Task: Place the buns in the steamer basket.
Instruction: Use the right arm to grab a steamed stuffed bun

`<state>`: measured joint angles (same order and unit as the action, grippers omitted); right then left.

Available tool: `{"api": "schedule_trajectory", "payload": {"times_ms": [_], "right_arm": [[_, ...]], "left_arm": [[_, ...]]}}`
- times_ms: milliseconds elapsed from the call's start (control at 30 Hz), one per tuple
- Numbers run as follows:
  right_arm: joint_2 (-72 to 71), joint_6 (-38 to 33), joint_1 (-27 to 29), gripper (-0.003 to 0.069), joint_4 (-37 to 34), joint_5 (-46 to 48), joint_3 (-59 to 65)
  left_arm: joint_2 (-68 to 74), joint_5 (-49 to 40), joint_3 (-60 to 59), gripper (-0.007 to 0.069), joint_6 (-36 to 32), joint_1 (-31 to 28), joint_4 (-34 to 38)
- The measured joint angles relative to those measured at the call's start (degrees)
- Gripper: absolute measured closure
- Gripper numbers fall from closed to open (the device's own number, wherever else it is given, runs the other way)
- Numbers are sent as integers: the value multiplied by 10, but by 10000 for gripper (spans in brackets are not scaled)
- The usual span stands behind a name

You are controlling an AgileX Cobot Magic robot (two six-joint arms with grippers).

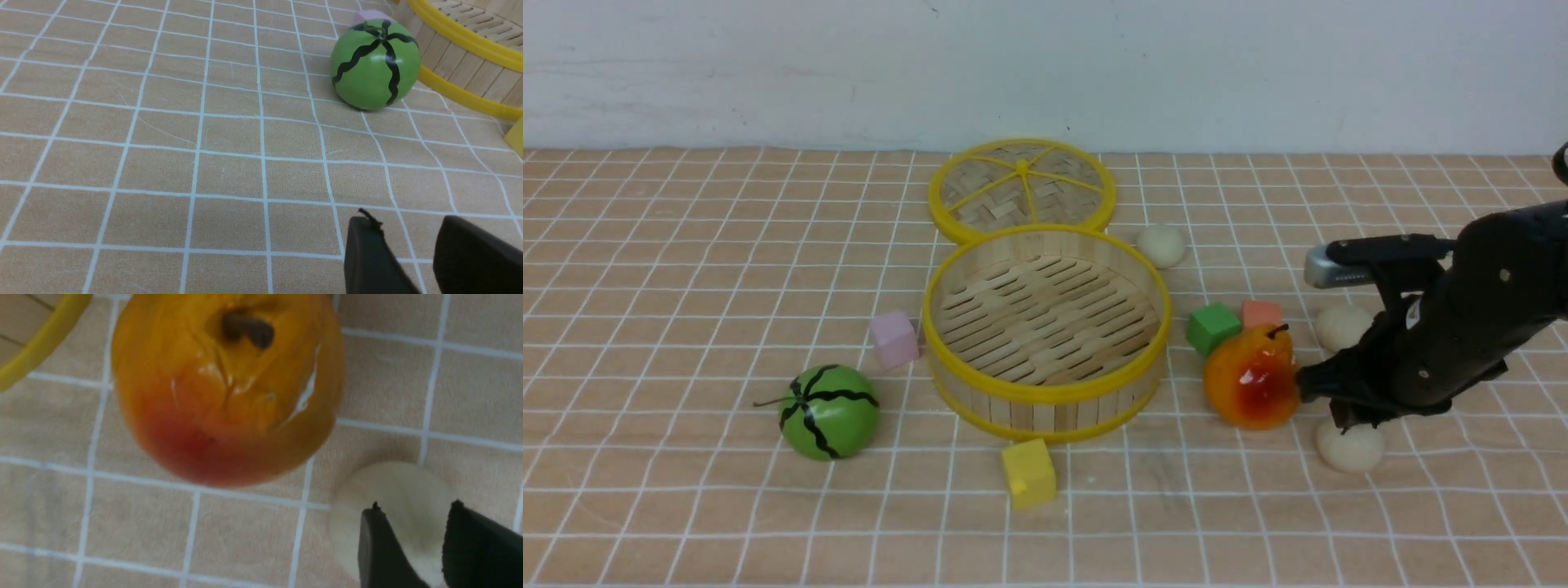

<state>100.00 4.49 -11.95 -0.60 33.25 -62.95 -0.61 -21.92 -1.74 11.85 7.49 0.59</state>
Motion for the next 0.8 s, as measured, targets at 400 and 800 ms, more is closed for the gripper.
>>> {"api": "schedule_trajectory", "payload": {"times_ms": [400, 800], "right_arm": [[13, 0, 0, 422, 26, -21, 0], [13, 0, 0, 552, 26, -10, 0]], "left_arm": [[0, 0, 0, 386, 0, 0, 0], [0, 0, 0, 386, 0, 0, 0]]}}
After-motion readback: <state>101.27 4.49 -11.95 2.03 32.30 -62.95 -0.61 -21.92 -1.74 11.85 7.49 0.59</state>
